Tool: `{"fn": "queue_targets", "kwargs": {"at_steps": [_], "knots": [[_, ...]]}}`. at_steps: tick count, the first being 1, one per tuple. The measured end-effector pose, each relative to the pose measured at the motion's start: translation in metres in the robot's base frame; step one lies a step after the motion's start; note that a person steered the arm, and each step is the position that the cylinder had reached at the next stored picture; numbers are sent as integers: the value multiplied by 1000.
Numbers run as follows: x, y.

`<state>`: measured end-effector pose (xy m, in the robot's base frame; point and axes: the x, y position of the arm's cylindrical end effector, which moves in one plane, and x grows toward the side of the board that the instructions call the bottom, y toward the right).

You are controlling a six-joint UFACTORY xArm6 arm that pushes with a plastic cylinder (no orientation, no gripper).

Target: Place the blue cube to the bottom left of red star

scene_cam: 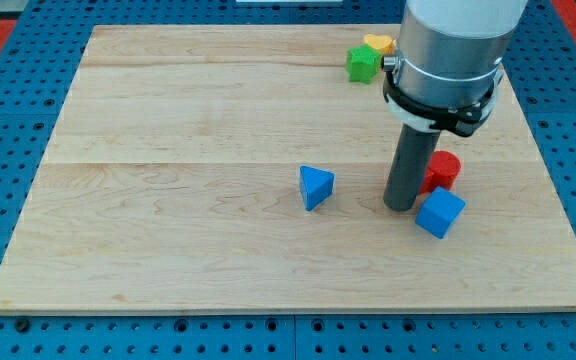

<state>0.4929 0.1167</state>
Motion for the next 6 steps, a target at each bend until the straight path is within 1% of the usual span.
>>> {"fn": "queue_targets", "kwargs": {"at_steps": [1, 2, 3, 4, 5, 6], "knots": [[-9, 0], [6, 5], [42, 2], [71, 41], [65, 86], [44, 48]]}}
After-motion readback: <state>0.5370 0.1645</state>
